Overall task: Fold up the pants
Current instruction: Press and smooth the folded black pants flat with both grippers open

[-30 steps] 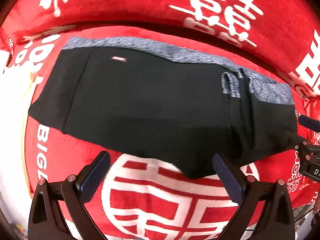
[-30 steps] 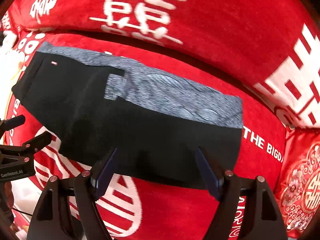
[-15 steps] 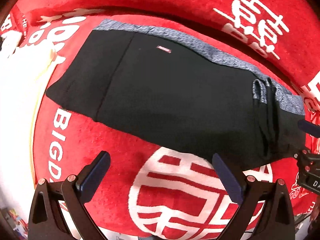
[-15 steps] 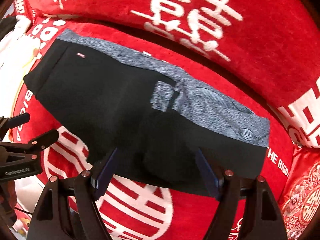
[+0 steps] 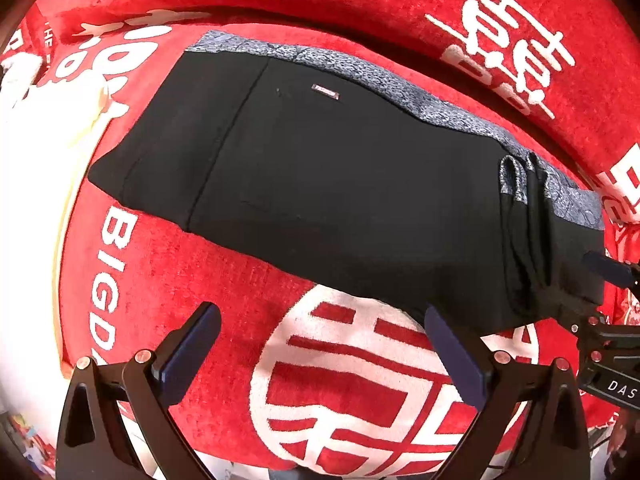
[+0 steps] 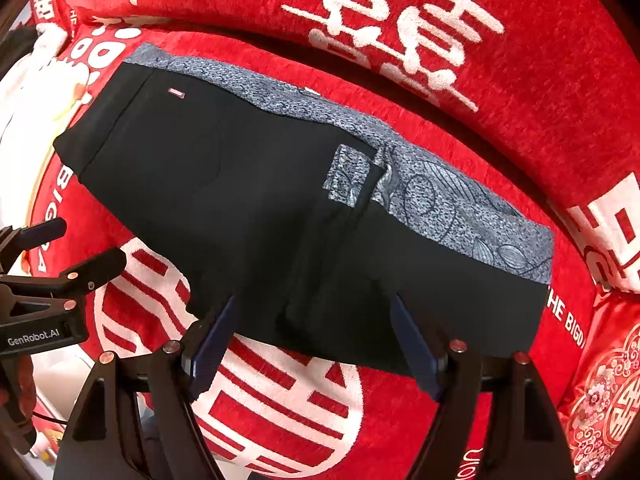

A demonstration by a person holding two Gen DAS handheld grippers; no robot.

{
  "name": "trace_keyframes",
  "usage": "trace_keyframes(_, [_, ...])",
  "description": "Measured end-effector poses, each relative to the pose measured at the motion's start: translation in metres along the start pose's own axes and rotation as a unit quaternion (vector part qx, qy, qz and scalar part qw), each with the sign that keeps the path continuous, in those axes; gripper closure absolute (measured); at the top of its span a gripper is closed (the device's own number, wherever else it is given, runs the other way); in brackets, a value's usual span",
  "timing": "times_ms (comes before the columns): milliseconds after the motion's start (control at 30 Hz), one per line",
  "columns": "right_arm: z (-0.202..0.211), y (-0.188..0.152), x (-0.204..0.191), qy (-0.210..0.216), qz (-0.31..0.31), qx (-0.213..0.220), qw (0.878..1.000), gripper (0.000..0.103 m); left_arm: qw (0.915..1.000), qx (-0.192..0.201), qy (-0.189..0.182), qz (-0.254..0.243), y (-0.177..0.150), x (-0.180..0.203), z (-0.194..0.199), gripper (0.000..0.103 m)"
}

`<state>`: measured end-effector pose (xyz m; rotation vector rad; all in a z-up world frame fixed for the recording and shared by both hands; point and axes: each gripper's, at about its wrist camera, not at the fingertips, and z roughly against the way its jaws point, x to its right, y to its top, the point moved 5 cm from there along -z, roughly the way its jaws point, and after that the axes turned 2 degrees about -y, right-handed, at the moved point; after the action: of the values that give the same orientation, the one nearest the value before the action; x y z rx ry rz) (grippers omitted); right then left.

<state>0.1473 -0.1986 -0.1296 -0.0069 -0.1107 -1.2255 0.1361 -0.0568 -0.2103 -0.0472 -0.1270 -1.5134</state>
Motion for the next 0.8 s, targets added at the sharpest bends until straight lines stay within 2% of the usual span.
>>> trace_keyframes(800, [-0.007, -0.018, 0.01, -0.01, -0.009, -0.007, 1.0, 0.022, 0.9997, -0.012, 0.003, -0.023, -0.013, 0.031, -0.008, 0.001])
